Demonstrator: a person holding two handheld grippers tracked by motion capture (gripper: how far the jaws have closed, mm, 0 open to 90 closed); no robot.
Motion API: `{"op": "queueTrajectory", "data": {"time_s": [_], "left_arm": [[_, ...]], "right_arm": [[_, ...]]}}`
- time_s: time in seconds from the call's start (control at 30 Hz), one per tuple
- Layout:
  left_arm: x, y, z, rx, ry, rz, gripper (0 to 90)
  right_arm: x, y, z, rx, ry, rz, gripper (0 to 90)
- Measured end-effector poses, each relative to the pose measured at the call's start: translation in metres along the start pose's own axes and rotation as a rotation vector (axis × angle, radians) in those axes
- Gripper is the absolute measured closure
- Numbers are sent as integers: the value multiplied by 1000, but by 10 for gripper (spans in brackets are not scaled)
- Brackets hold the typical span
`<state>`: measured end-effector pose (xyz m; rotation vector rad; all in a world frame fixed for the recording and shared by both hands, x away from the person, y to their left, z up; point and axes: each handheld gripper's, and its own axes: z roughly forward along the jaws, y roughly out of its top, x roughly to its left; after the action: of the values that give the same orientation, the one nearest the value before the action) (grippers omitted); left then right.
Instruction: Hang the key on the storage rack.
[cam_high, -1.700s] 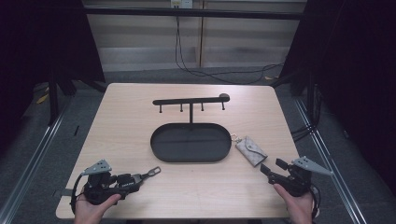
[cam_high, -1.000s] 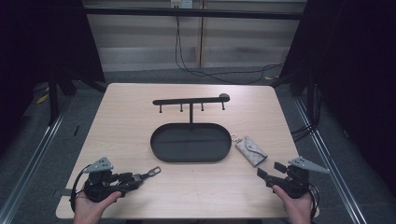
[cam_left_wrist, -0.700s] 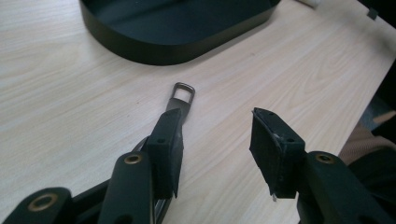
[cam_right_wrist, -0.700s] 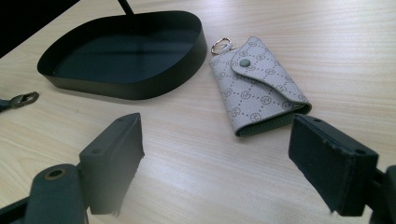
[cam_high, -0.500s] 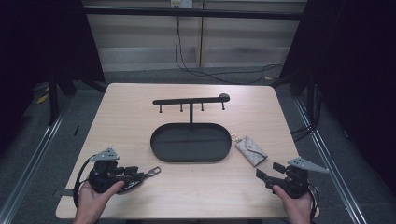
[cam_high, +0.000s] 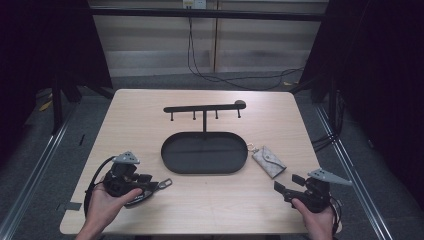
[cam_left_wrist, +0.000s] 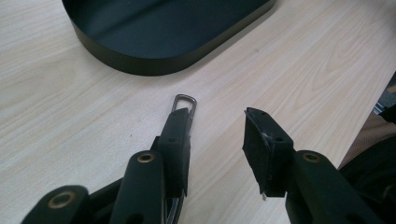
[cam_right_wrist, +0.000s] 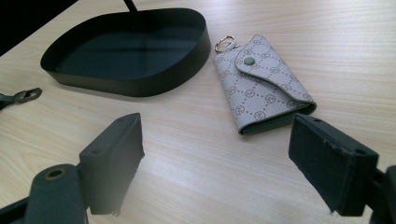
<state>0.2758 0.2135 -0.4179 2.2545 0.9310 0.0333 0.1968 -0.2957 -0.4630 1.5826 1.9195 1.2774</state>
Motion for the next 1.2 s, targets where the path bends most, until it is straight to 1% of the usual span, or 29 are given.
{"op": "queueTrajectory", "data": {"time_s": [0.07,0.23,0.27,0.3,0.37,0.47,0.5,0.57,0.63,0.67,0.73,0.77,0.83,0.9,1.1,1.17,1.2], "left_arm": [[-2,3,1,17,10,13,577],[-2,10,8,71,19,26,566],[-2,11,10,83,30,31,566],[-2,12,12,97,33,46,566],[-2,15,16,136,19,61,567],[-1,20,22,173,9,72,565],[0,22,24,185,-4,75,566],[0,25,26,210,-2,69,566],[1,29,28,233,3,83,574],[2,30,29,239,-5,79,576],[4,32,31,258,2,79,589],[5,33,32,263,7,71,603],[9,34,36,287,14,60,602],[11,35,38,298,16,56,600],[11,39,44,346,20,86,580],[11,42,47,371,18,107,580],[10,43,48,387,27,118,586]], "right_arm": [[1,0,0,2,-1,-4,179],[0,0,1,9,-7,-3,180],[0,0,1,9,-7,-3,180],[0,0,1,8,-6,-2,180],[1,0,0,7,-5,-4,180],[1,0,1,11,-4,-8,180],[1,0,2,20,-2,-5,181],[1,0,2,24,-3,-5,182],[1,0,2,24,-3,-7,182],[1,0,2,22,0,-7,181],[1,0,2,23,1,-7,181],[1,0,2,23,1,-9,181],[1,0,3,24,1,-10,182],[1,0,3,26,1,-9,182],[1,0,2,25,-6,-8,185],[1,0,3,27,-4,-9,185],[1,0,3,27,-5,-11,185]]}}
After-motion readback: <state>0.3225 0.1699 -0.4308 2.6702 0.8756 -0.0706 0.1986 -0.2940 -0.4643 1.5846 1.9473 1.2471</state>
